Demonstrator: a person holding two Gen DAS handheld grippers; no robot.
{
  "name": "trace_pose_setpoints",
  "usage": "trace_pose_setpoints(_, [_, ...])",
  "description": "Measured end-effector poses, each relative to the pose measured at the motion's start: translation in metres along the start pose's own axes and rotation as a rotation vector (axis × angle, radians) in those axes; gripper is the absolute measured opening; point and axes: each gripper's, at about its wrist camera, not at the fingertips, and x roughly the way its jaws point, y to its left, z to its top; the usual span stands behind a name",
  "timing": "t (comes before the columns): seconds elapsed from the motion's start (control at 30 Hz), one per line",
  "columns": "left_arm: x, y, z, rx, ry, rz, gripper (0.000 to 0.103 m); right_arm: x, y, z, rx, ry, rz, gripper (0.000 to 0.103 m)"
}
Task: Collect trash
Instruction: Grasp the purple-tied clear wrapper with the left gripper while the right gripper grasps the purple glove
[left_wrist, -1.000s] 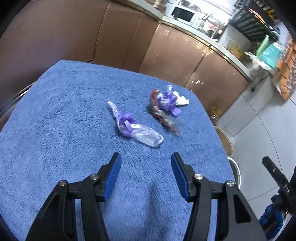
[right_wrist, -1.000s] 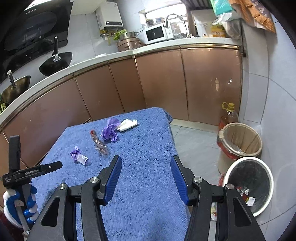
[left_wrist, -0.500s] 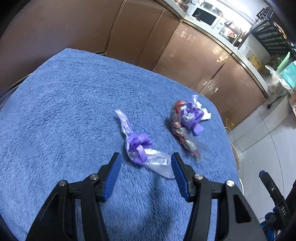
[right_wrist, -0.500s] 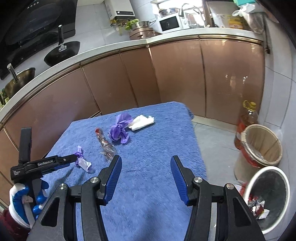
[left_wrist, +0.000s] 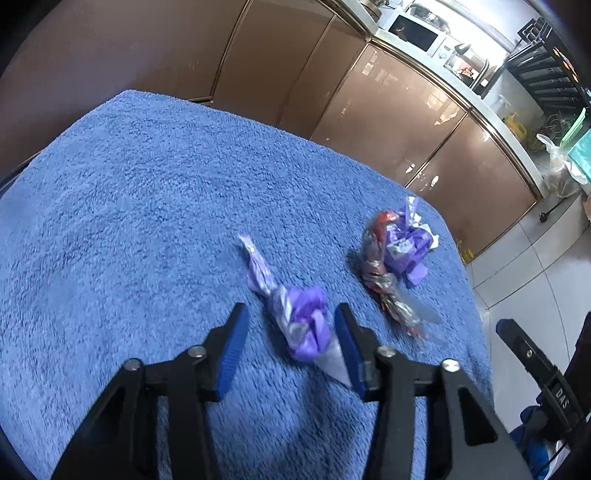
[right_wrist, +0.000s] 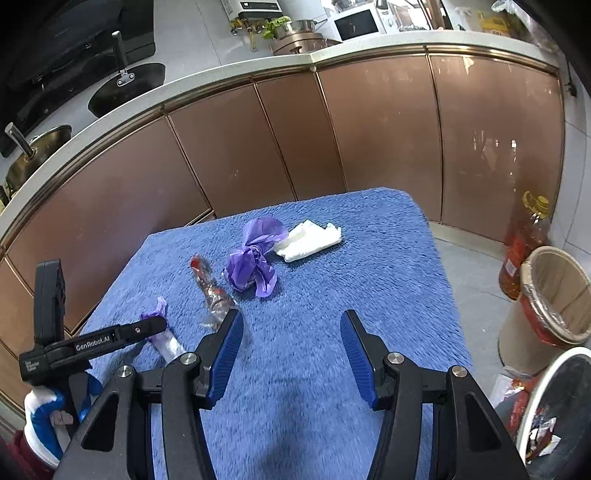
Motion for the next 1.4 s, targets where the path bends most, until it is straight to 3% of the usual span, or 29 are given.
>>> trace_pose_setpoints(0.33, [0.014, -0.002, 0.010, 0.030, -0.021, -0.019, 0.028, 0.040, 0.009, 0.007, -0.020, 0.038, 0.033, 0.052])
trace_pose_setpoints(0.93, [0.016, 0.027, 0.011, -0.018, -0.037, -0.117, 0.027, 0.086, 0.037, 0.020, -0.059, 0.075, 0.093, 0.052])
trace_pose_setpoints(1.23, [0.013, 0.039, 0.011, -0.036, -0.036, -0.152, 0.027, 0.115, 0.058, 0.036, -0.099, 0.080, 0.066, 0.052])
trace_pose_setpoints(1.4, [0.011, 0.045, 0.009, -0.047, -0.035, -0.167, 0.027, 0.129, 0.060, 0.037, -0.115, 0.120, 0.066, 0.037])
